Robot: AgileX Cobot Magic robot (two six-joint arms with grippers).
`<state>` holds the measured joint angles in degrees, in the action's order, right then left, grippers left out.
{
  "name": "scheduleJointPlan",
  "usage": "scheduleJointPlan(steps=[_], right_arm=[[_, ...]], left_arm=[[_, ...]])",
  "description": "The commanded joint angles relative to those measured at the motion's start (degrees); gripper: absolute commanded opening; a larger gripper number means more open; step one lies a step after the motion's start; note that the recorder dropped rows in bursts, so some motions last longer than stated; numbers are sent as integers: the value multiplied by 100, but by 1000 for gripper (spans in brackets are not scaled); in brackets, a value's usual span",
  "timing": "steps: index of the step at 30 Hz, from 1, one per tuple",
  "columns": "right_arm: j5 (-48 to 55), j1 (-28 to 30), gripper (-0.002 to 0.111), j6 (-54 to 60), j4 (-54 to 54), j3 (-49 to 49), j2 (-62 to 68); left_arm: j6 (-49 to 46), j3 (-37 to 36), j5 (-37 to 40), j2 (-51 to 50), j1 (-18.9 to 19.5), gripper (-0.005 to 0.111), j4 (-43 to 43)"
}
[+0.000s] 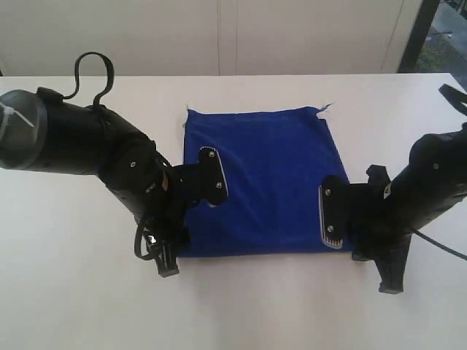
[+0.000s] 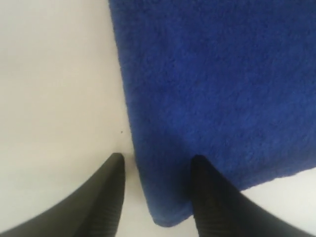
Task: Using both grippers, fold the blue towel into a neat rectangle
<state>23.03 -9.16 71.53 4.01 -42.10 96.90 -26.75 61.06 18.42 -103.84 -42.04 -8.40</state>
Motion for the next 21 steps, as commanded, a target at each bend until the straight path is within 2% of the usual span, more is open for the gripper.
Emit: scheduleJointPlan(steps=[1,4,12,17,21], right_arm=[[-35,-16,42,60,-14,28,162],[-33,-16,42,60,-14,28,196],[252,-16,42,47,-14,17,-727],[300,-16,42,214,24,85,-556],[300,-16,42,342,24,152,-280]], left_arm=[[-39,-61,238,17,-42,61,74],[-157,-61,238,17,-42,61,74],[-174,27,362,836,-42,61,113],[-1131,-62,186,736,-67,61,1163],[-1233,-65,186,439,-67,61,1264]])
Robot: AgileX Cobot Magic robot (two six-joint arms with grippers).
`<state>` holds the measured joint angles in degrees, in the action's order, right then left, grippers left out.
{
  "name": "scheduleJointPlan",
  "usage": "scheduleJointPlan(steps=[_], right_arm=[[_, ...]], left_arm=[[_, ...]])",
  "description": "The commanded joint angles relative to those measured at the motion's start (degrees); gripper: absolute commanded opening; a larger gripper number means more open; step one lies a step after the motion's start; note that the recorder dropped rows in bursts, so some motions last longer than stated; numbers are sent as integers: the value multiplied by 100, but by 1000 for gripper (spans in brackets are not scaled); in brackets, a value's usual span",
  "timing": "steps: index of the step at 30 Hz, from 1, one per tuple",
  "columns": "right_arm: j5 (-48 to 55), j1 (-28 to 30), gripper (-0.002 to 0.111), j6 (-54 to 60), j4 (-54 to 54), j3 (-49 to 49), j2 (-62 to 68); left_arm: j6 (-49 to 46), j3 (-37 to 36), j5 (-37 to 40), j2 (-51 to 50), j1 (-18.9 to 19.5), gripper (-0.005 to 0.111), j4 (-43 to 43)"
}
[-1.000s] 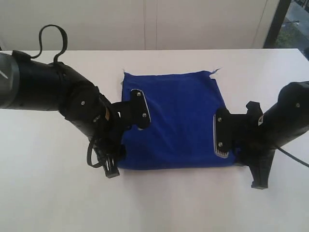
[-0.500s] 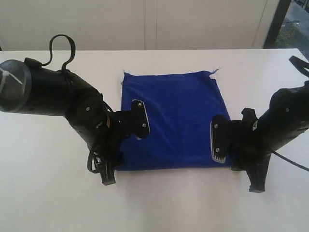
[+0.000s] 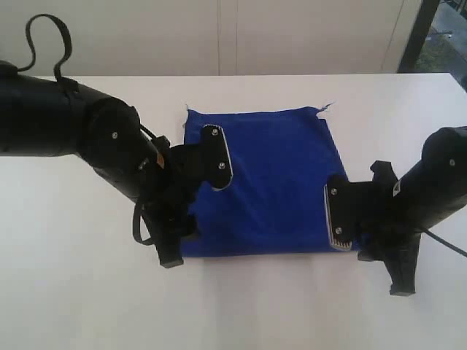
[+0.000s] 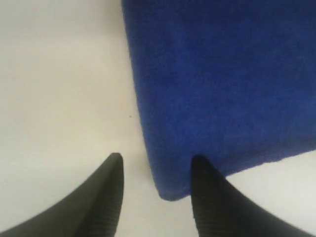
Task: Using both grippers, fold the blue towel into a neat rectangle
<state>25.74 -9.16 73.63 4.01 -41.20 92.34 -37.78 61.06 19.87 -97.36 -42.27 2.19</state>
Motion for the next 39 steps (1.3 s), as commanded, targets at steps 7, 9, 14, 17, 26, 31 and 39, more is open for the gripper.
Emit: scheduleJointPlan(steps=[7,9,14,17,26,31,39], right_arm=[[-19,-16,42,131,24,62,358],[-34,-16,42,131,24,62,329],[-140,-16,42,131,2,62,-11],[-375,-16,42,131,2,62,-195],[-521,-16,42,131,2,62,122],[-567,6,42,113,-126,62,236],[-567,6,42,119,-126,62,304]], left_arm=[[-228,-65,6,-300,-44,61,204],[-273,-65,6,-300,-44,61,204],[-312,-31,2,-253,-44,61,204],[-312,-31,-35,-199,-44,61,204],[-312,-43,74,-451,-44,61,243],[-459,-43,125,-592,-44,61,267],[-555,-43,161,-605,-44,61,267]])
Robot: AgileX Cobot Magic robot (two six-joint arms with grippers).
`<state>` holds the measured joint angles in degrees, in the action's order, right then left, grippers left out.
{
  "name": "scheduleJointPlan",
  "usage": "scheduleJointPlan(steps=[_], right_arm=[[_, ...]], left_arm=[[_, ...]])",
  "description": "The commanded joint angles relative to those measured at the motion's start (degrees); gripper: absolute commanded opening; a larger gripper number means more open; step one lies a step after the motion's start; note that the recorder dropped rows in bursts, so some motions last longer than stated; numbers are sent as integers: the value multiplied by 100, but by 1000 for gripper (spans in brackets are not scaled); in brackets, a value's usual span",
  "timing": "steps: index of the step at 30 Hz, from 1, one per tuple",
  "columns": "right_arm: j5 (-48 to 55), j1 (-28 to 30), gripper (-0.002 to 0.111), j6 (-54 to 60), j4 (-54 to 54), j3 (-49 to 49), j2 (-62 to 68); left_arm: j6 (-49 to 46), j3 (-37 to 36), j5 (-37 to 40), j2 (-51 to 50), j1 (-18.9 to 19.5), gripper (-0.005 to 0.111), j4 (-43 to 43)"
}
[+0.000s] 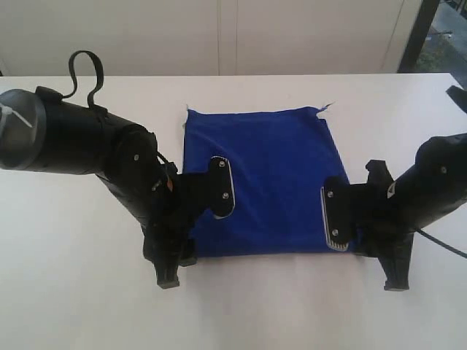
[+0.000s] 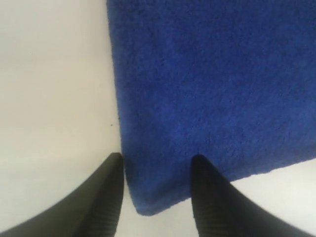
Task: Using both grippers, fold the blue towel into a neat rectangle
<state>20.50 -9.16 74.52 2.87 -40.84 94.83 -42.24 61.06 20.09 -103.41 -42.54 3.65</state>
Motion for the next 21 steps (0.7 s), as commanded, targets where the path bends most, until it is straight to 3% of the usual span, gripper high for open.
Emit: scheduleJointPlan(steps=[1,7,13,21], right_arm=[[-56,6,42,31,-12,26,75],[-183,6,38,31,-12,26,250],[-75,6,20,31,-12,26,272],[232,-31,19,31,-12,26,229]], left_arm=[[-172,-43,138,0,-17,61,121],[-281,-43,14,0,-17,60,121],[-281,-43,1,-95,-17,40,121],[-281,-43,236,-252,-17,16,121]])
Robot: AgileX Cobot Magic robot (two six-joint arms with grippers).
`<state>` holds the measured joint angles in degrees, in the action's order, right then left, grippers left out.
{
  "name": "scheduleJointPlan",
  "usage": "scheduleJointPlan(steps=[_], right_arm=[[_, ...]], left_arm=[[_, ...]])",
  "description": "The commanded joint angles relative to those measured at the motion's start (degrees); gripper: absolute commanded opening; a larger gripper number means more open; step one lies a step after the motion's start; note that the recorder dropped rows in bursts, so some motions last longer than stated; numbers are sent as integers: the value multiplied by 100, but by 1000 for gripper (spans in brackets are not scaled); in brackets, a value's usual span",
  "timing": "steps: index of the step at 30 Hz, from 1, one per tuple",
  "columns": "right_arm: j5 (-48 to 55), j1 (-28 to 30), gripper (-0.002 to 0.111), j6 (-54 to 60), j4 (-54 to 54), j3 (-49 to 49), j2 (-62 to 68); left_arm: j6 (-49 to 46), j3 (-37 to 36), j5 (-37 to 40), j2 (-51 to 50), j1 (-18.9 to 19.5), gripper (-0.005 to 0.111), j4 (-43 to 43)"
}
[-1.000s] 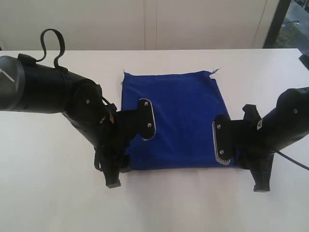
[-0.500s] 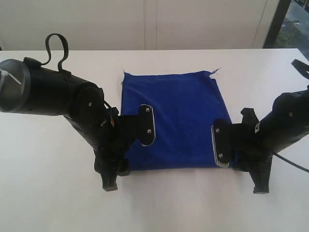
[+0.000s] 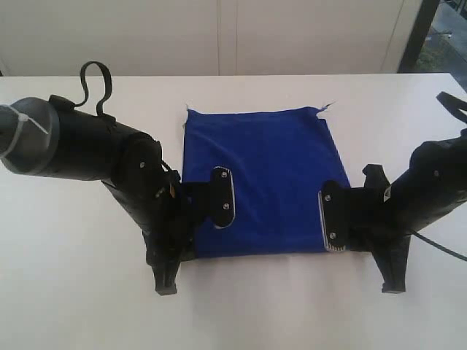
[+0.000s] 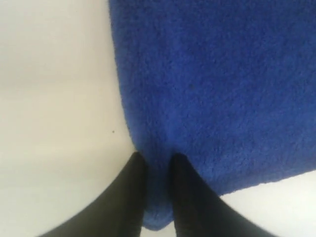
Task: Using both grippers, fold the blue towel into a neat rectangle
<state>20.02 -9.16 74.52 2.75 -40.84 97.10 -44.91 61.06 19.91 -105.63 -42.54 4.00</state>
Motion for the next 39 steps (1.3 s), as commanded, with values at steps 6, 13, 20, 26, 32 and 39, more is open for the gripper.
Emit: scheduleJointPlan(steps=[6,13,20,26,32,39], right_arm=[[460,-326,10,-147,12,26,-461],[1368,-348,0,-408,12,26,-902],[2415,-649,0,-880,22,26,-1559],[3297,-1045,0,-1528,80,167,-2202],[3302,-1206,0,-1627,40,610,-2871],[2762,-1206,0,-2380,-811,663,-3383]], left_arm=[[-4,-43,550,63,-17,0,106],[-4,-43,1288,469,-36,0,283],[9,-43,2216,997,-264,0,418],[148,-43,2753,1259,-515,0,816],[519,-43,3046,1552,-685,0,717],[1015,-43,2763,2037,-675,0,183]])
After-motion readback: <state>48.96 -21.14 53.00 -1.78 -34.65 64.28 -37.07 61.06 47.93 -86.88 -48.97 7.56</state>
